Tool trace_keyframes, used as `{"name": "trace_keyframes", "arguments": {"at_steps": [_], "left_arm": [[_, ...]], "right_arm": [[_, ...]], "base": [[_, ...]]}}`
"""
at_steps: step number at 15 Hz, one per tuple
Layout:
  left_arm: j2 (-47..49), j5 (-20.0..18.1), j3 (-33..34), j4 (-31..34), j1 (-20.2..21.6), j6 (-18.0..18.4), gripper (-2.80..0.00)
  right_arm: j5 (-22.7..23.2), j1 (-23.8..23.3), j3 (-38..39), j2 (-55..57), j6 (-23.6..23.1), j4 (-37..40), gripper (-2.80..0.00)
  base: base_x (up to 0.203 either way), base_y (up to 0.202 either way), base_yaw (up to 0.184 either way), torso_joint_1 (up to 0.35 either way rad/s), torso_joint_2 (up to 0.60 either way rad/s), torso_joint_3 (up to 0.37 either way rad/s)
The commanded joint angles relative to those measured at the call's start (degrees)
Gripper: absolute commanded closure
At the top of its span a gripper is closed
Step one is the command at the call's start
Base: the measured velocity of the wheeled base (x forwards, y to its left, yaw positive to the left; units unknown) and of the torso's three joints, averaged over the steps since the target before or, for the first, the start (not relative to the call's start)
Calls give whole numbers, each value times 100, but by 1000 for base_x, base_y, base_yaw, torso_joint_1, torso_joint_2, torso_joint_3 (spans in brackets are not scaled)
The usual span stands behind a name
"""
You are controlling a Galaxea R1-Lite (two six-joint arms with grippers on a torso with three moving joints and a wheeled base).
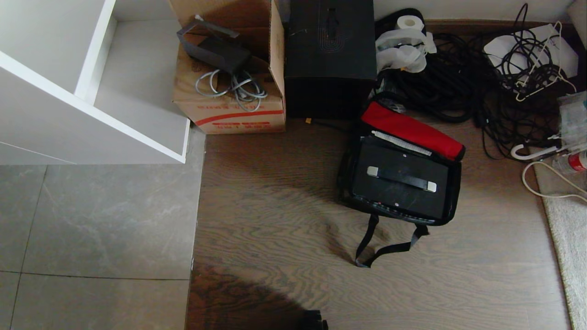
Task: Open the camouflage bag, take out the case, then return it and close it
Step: Grip the handle
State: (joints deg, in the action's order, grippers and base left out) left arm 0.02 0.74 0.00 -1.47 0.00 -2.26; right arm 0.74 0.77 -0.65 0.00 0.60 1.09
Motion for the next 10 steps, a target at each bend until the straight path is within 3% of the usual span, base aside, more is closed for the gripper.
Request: {"name": "trace_keyframes", "arguments": {"at_steps": [1,10], "left_arm": [[-2,5,53,-3,9,-3,0],[-2,5,53,-3,0,-3,0]], "right_arm": [[5,2,12,9,11,-12,0],[6,2,30,9,-8,-39,0]], "base": [[0,0,0,0,0,0],[0,0,0,0,0,0]]}}
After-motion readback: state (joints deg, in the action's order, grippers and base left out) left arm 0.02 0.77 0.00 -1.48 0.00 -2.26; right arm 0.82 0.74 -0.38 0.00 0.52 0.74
